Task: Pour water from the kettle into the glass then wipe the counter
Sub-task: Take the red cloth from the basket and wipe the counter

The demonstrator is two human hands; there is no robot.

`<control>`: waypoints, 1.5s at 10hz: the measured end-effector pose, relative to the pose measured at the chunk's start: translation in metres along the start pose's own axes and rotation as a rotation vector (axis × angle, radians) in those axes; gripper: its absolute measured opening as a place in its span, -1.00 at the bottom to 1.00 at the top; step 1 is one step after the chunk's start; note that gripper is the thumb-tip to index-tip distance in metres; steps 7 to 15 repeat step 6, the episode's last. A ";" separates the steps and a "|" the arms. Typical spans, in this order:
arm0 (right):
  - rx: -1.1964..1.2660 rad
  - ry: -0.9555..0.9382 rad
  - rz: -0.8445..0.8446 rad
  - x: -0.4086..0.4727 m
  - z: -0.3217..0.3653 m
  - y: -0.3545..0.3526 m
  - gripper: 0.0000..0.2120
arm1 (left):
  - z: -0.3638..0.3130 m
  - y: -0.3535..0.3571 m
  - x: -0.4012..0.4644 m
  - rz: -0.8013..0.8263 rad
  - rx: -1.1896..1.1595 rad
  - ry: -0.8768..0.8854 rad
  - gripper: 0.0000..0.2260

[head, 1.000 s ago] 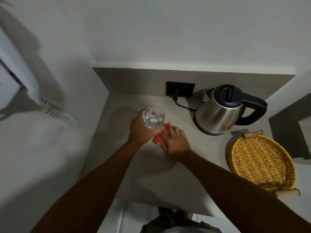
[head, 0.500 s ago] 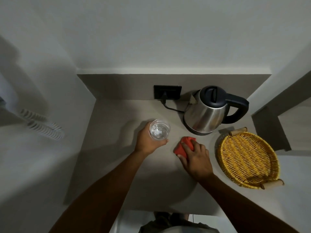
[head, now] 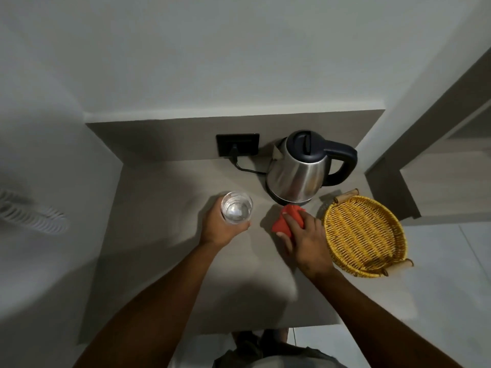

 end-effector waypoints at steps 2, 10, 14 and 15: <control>0.021 0.261 -0.108 -0.023 -0.060 -0.030 -0.48 | 0.003 0.001 -0.004 -0.025 0.056 0.037 -0.28; -0.036 0.453 0.022 -0.008 -0.086 -0.030 -0.36 | 0.046 0.002 -0.027 0.055 0.754 0.088 -0.20; -0.036 0.453 0.022 -0.008 -0.086 -0.030 -0.36 | 0.046 0.002 -0.027 0.055 0.754 0.088 -0.20; -0.036 0.453 0.022 -0.008 -0.086 -0.030 -0.36 | 0.046 0.002 -0.027 0.055 0.754 0.088 -0.20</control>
Point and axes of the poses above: each hand's wrist, its own x-axis towards the middle knuckle, its own y-axis out of the palm, z = x × y, the point moved 1 cm from there along x, towards the middle knuckle, and after that the axes turned 5 degrees about -y, right-handed, at the moved point
